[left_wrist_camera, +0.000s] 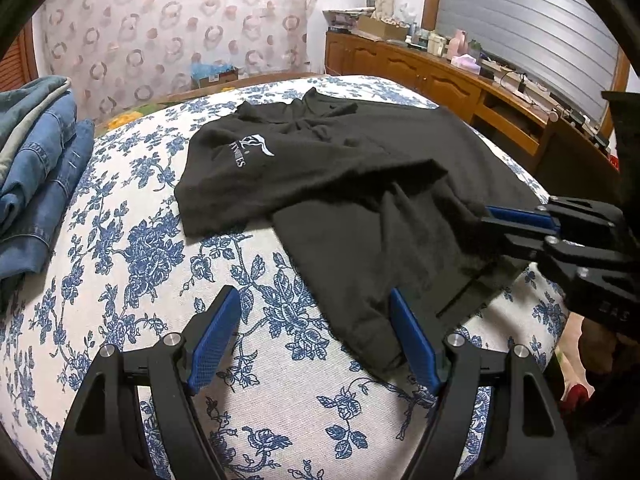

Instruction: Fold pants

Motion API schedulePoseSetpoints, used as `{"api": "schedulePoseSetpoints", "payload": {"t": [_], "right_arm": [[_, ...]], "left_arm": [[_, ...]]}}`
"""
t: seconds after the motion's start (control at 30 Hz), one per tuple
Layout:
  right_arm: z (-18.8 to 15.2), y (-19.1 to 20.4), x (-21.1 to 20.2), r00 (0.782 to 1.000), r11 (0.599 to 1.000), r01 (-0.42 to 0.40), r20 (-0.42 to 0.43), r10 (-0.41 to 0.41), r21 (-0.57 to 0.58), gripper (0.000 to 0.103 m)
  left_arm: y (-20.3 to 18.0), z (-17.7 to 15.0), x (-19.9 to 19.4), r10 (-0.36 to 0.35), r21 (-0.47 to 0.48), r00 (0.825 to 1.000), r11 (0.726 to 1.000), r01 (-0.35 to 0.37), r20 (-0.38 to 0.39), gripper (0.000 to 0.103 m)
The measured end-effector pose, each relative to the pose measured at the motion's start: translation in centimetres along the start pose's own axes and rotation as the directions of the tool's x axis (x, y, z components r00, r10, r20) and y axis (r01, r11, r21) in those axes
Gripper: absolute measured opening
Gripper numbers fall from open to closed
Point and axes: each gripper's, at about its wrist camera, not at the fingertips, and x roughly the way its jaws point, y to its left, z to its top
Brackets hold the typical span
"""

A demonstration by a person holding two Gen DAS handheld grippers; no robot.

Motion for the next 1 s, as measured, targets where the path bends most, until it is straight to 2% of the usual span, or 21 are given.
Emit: {"api": "schedulePoseSetpoints", "payload": {"t": [0.03, 0.07, 0.1, 0.37, 0.57, 0.87, 1.0], "right_arm": [[0.1, -0.2, 0.2, 1.0, 1.0, 0.002, -0.009, -0.002, 0.005, 0.015], [0.1, -0.3, 0.3, 1.0, 1.0, -0.002, -0.018, 0.002, 0.009, 0.008], [0.2, -0.4, 0.3, 1.0, 1.0, -0.004, -0.019, 0.004, 0.006, 0.005], [1.5, -0.3, -3.9, 0.992, 1.0, 0.001, 0.125, 0.0, -0.012, 0.005], [2.0, -0.8, -6.9, 0.981, 0.999, 0.039, 0.188, -0.034, -0.021, 0.005], [-0.1, -2.7, -11.4, 0.972, 0.994, 0.108, 0.209, -0.108, 0.011, 0.005], [-1.2, -3.5, -12.2, 0.974, 0.99, 0.133, 0.182, -0.137, 0.037, 0.005]], "left_arm": [[0.0, 0.0, 0.0, -0.001, -0.001, 1.0, 1.0, 0.001, 0.0, 0.077], [0.0, 0.0, 0.0, -0.003, -0.004, 1.0, 1.0, 0.003, 0.0, 0.077], [0.0, 0.0, -0.1, -0.006, -0.008, 1.0, 1.0, 0.006, 0.0, 0.077], [-0.4, 1.1, -2.6, -0.026, -0.011, 0.996, 1.0, 0.027, 0.08, 0.077], [-1.3, 2.3, -3.1, -0.045, 0.013, 0.994, 0.999, 0.044, 0.096, 0.077], [-2.4, 3.4, -2.5, -0.064, 0.037, 0.994, 0.997, 0.061, 0.089, 0.077], [-3.2, 3.4, -2.4, -0.072, 0.053, 0.994, 0.996, 0.068, 0.085, 0.077]]}}
